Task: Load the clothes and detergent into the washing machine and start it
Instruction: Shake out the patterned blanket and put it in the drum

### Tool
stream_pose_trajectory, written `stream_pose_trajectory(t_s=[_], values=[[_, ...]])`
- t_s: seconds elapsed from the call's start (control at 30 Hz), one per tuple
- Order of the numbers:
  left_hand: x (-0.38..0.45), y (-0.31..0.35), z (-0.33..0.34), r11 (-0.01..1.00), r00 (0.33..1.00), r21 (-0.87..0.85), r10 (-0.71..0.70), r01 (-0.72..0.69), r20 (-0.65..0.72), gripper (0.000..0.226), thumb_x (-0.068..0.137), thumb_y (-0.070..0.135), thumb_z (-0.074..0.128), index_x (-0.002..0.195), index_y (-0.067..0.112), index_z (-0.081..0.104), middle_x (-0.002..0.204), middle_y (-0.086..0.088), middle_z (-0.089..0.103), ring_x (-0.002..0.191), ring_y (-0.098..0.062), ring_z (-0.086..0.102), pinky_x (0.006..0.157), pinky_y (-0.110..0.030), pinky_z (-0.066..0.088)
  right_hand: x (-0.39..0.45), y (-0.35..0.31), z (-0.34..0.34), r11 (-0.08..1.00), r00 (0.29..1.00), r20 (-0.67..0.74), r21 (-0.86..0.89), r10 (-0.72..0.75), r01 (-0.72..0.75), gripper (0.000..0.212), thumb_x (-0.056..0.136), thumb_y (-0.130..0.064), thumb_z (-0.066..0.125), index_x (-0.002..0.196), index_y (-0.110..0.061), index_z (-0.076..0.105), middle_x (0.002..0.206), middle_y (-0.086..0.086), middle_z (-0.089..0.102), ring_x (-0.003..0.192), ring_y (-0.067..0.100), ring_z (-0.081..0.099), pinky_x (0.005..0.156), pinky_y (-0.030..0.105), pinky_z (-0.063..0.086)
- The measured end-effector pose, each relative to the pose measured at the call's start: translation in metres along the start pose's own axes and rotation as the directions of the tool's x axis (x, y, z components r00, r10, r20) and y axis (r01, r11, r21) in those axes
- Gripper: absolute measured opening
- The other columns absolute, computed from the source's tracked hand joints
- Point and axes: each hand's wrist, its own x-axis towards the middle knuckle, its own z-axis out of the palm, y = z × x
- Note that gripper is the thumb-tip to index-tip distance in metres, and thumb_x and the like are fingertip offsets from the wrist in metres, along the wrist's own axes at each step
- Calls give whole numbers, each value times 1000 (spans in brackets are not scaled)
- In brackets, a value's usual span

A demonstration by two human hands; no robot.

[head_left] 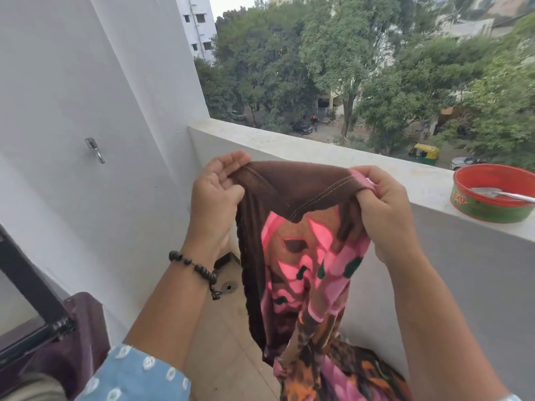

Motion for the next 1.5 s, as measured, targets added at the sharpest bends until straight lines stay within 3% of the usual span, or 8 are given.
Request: stream_pose_trajectory(t_s=[0.27,0.5,0.73,0.87,1.03,1.17,1.3,1.5], values=[[-14,-21,-17,766,936,553,344,-326,76,29,82,-5,65,96,19,72,91,2,71,82,-9,63,77,-32,54,2,-12,-14,827,986,143,542,86,-150,25,94,2,50,88,-13,69,67,2,69,55,13,62,53,20,51],[-17,-6,-6,989,996,150,0,-13,86,23,91,34,61,80,21,76,81,-15,71,74,-17,62,70,-35,50,3,10,-10,971,886,401,-144,233,-190,22,93,-6,59,99,-24,70,94,10,72,89,31,69,77,36,60],[-20,-14,-4,867,978,472,74,-160,195,22,96,10,57,96,27,71,67,16,68,60,-7,64,60,-32,56,-10,4,8,980,717,687,36,120,-198,11,94,-10,60,101,-10,68,94,14,74,87,24,70,83,38,55],[-22,-7,3,993,968,10,-114,115,225,17,90,-1,55,89,14,63,90,-3,68,84,-18,65,72,-30,55,-16,-3,5,991,375,920,-82,116,-105,30,92,-22,62,121,-13,65,106,15,73,100,31,69,94,43,53],[-17,1,-6,711,810,-449,-297,541,506,12,73,24,59,66,16,55,60,-1,51,56,-17,48,59,-24,48,-10,0,11,998,831,554,-39,58,-44,37,70,-36,78,103,-22,67,94,-3,72,88,7,65,79,25,50],[-15,5,-11,689,738,-450,-186,569,648,25,85,28,39,68,14,52,59,0,46,52,-14,45,57,-25,45,-12,-1,18,989,614,776,-132,143,-64,63,70,-36,83,126,-41,54,122,-15,65,121,3,54,104,40,39],[-11,16,-18,659,668,-452,-105,601,736,25,83,36,50,73,13,47,62,-1,46,54,-14,43,58,-27,39,-25,5,35,973,438,869,-192,229,-127,34,84,-9,74,116,-16,66,114,1,72,110,16,66,103,34,46],[-3,57,-44,790,828,-452,-121,414,547,61,61,74,68,61,19,41,50,6,32,40,-12,32,44,-21,40,-28,63,45,634,405,695,-714,594,296,12,77,-23,67,86,-29,61,87,0,65,85,24,60,82,35,51]])
